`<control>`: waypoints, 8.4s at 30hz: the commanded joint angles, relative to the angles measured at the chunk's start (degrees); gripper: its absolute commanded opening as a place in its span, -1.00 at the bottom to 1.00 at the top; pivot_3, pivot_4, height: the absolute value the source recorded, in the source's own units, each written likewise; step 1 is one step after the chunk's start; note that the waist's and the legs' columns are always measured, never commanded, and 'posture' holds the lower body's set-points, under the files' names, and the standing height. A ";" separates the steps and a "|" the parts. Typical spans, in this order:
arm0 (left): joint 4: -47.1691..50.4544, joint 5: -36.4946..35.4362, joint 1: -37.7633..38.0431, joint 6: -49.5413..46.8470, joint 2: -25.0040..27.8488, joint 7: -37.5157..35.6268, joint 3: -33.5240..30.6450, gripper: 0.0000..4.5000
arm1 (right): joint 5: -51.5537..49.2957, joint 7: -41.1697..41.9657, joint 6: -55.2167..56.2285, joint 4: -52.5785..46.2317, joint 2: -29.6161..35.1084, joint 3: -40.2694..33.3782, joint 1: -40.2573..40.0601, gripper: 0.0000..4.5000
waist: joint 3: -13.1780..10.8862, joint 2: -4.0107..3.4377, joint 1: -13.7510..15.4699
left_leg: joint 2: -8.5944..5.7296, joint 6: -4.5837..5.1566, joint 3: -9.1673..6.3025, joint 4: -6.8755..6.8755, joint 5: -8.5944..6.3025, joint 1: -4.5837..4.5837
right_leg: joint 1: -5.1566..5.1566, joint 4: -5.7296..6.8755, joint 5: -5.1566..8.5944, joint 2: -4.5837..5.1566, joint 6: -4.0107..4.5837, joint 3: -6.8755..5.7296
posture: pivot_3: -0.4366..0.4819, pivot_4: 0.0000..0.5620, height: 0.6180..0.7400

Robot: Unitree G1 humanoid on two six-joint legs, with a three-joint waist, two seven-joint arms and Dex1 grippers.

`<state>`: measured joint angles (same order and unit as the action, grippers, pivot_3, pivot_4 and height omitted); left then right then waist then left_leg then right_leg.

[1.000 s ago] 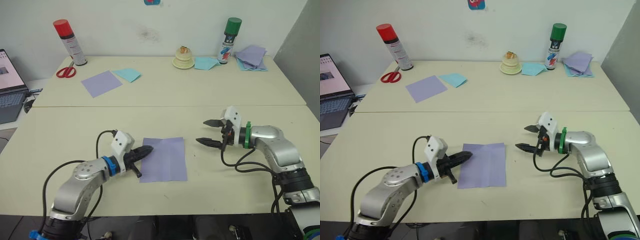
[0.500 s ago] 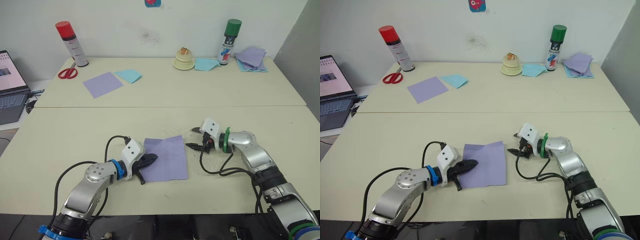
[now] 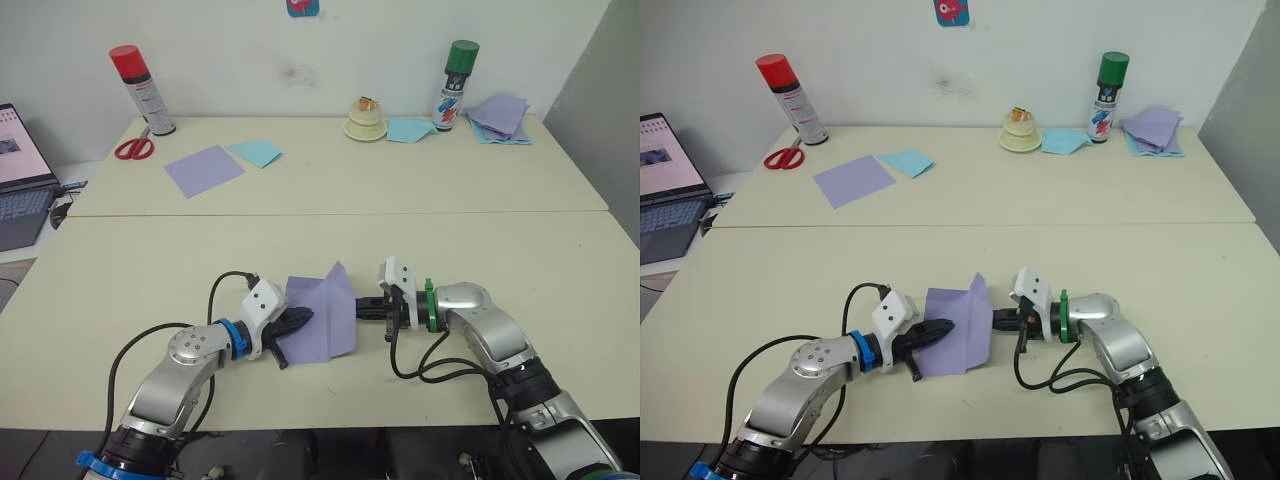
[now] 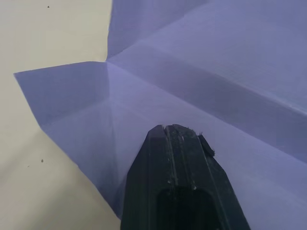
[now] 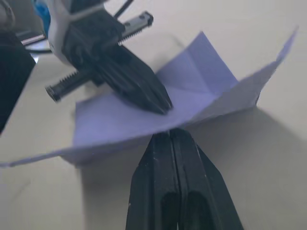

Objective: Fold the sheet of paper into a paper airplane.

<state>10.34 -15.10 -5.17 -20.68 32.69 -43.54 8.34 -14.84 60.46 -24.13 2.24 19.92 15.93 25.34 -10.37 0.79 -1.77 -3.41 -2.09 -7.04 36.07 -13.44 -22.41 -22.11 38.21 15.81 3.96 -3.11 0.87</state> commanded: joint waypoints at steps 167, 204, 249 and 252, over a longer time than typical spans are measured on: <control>-0.14 -12.34 1.76 -12.92 6.01 -8.36 -10.79 -1.00 | 14.34 -4.72 3.10 6.42 -4.52 11.93 3.54 -0.99 | 0.24 0.10 -0.03 | 0.10 -0.06 -0.10 -0.30 -0.04 0.40 | -0.03 -0.21 0.05 -0.11 0.06 0.00 | -0.05 -0.47 1.00; -15.95 -6.74 -11.55 -5.33 3.15 -10.01 -9.79 -1.00 | 14.40 -5.71 2.52 6.69 -6.09 11.86 3.29 -0.99 | 0.24 0.11 -0.22 | 0.15 -0.07 -0.10 -0.30 -0.04 0.41 | -0.04 -0.13 0.04 -0.22 0.06 0.03 | -0.05 -0.47 1.00; -3.70 -6.82 -6.52 -9.68 6.65 -15.49 -7.78 -1.00 | 14.30 -6.24 1.99 6.69 -6.65 12.03 3.32 -0.99 | 0.24 0.11 -0.25 | 0.16 -0.06 -0.12 -0.31 -0.05 0.41 | -0.06 -0.14 0.04 -0.23 0.06 0.04 | -0.05 -0.47 1.00; -3.25 -7.27 -7.72 -10.61 6.58 -15.57 -8.03 -1.00 | 14.29 -6.18 1.93 6.71 -6.65 12.06 3.36 -0.99 | 0.24 0.11 -0.25 | 0.16 -0.06 -0.12 -0.31 -0.05 0.41 | -0.06 -0.14 0.04 -0.23 0.06 0.03 | -0.05 -0.47 1.00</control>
<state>4.80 -21.12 -11.79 -30.97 38.60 -58.45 0.92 -1.26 54.68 -20.76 8.09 13.30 26.88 29.44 -10.13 0.89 -2.02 -3.25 -2.16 -7.16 35.76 -13.48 -22.00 -22.16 38.07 15.85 3.72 -3.05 0.91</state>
